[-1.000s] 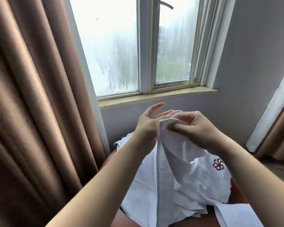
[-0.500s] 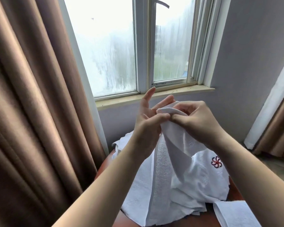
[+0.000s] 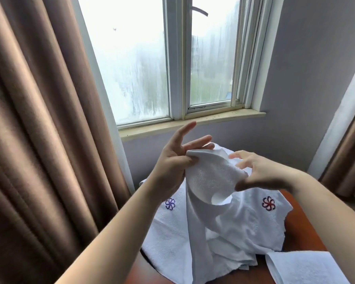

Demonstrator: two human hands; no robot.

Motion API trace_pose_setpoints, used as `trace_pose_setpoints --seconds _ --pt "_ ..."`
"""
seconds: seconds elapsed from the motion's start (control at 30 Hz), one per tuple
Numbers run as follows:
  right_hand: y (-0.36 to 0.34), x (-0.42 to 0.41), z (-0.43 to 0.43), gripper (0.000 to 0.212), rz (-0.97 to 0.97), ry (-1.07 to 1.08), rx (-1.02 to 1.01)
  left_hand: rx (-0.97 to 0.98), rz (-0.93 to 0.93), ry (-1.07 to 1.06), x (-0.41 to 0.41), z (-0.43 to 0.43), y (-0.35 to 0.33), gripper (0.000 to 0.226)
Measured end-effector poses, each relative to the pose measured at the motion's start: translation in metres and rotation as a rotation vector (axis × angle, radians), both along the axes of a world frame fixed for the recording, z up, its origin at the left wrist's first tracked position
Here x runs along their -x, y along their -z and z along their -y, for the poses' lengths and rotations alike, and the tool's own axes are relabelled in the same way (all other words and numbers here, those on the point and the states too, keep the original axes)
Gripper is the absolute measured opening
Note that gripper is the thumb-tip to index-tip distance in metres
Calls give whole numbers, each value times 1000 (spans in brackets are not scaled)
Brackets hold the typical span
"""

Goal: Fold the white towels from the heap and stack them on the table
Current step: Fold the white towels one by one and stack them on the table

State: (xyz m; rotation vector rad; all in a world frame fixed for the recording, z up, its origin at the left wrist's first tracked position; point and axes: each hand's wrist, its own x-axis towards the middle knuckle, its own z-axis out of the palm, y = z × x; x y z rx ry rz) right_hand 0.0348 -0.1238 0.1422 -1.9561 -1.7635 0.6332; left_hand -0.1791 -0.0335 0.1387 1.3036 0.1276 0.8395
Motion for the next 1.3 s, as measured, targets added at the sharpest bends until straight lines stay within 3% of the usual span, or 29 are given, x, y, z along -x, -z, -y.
trace_pose_setpoints --seconds 0.13,0.2,0.33,0.47,0.53,0.67,0.73,0.8,0.87,1.0,1.13,1.23,1.27,1.3 --pt "-1 24 4 34 -245 -230 16 33 -36 90 7 -3 -1 80" --pt "-1 26 1 28 -159 -273 43 19 -50 77 9 -4 -3 79" --pt "-7 11 2 22 168 -151 100 -28 -86 46 19 -10 -5 79" --pt "-17 18 9 17 138 -228 -21 -56 -120 16 21 -12 -2 79" --pt "-17 22 9 18 167 -264 -154 -53 -117 -3 21 -14 -1 77" --pt "-12 20 3 61 341 -251 -685 -170 -239 -126 21 -16 1 73" --pt "-11 22 4 60 368 -268 -782 -251 -338 -184 20 -14 -1 72" --pt "-13 24 6 53 292 -217 -663 -311 -373 -204 20 -14 -2 74" --pt "-11 20 8 39 238 -157 -392 -343 -351 -197 22 -12 -6 74" --pt "1 18 7 30 673 -100 44 -465 -343 -175 26 -11 -9 70" --pt "-1 22 8 7 870 -49 84 -511 -401 -197 29 -9 -7 67" --pt "-4 13 6 14 764 -26 61 -482 -399 -213 34 -11 -10 71" --pt "-6 10 7 10 633 -30 84 -466 -385 -209 35 -13 -10 72" --pt "-8 7 9 20 463 -34 121 -448 -376 -205 36 -15 -11 72"
